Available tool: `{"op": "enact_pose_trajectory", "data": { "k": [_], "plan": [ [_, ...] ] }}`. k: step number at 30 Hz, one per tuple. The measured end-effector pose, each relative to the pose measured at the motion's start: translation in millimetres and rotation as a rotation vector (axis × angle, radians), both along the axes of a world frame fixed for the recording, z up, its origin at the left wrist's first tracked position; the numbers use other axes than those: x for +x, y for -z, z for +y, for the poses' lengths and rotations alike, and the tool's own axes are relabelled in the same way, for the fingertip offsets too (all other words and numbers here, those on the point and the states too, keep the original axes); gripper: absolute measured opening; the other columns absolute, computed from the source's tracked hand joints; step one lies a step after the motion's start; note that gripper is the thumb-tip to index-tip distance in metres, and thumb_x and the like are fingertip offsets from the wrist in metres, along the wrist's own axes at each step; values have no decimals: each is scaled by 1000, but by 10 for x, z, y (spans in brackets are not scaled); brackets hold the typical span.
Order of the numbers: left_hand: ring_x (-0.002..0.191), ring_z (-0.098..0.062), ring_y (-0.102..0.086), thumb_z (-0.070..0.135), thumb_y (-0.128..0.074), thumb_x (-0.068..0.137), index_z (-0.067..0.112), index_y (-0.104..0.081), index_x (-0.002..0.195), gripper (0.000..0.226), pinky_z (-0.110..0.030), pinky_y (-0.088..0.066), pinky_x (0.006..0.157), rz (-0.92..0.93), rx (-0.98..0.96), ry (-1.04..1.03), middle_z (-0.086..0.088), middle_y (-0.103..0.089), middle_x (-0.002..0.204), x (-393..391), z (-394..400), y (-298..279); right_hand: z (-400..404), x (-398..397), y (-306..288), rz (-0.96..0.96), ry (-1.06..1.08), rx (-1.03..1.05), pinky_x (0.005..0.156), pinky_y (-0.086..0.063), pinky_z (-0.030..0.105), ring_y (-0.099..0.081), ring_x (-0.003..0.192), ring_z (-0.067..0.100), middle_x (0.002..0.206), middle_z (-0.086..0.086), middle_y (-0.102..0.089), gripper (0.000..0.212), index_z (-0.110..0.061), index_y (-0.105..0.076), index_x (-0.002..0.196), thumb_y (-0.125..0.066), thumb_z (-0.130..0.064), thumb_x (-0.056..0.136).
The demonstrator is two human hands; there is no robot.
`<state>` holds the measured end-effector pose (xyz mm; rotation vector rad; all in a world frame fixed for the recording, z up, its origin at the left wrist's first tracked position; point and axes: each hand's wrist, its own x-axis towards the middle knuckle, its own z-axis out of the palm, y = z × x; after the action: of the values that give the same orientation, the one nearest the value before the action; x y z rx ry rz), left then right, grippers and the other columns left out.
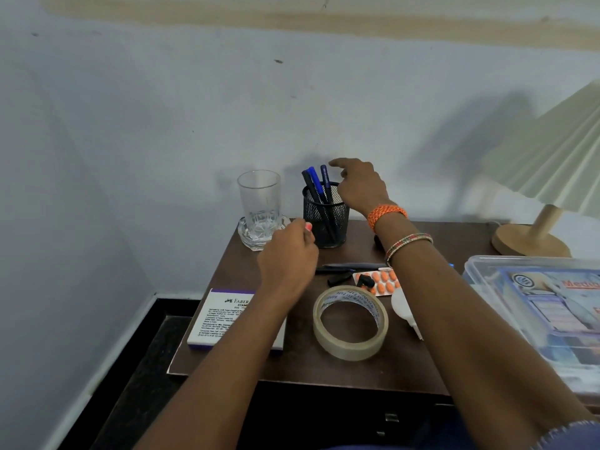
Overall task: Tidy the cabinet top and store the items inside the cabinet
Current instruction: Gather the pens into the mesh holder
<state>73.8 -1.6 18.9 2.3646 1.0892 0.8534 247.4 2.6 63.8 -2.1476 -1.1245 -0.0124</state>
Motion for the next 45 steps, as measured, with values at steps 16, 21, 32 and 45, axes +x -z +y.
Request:
{"op": "enact_pose_trajectory", "data": {
  "k": [16, 21, 32, 45],
  "plan": [
    [89, -27, -60, 23, -38, 98, 18, -53, 111, 21, -37, -48, 77, 142, 30, 51, -8, -65, 100, -232, -42, -49, -612, -307, -575, -288, 35, 25, 75, -43, 29, -60, 96, 28, 111, 6, -62, 38, -23, -67, 103, -47, -2, 78],
    [95, -26, -59, 20, -45, 93, 21, -61, 104, 20, -38, -50, 84, 132, -45, -26, -5, -65, 107, -309, 14, -99, -831, -556, -218, -209, -32, -143, 81, -44, 31, -61, 100, 31, 113, 8, -61, 31, -25, -68, 102, -51, -9, 81],
    [112, -25, -51, 30, -52, 93, 19, -58, 120, 30, -44, -47, 92, 371, 128, 197, -7, -58, 117, -218, -32, 46, -857, -550, 99, -135, 43, -293, 84, -53, 41, -62, 99, 34, 111, 13, -63, 26, -12, -66, 107, -56, -13, 83],
    [111, -28, -53, 21, -51, 92, 15, -55, 104, 14, -47, -32, 101, 655, 223, 126, -9, -61, 112, -37, -72, 8, -1217, -185, 26, -33, 198, -188, 76, -48, 33, -61, 98, 30, 111, 10, -63, 18, -13, -70, 96, -62, -13, 80]
  ]
}}
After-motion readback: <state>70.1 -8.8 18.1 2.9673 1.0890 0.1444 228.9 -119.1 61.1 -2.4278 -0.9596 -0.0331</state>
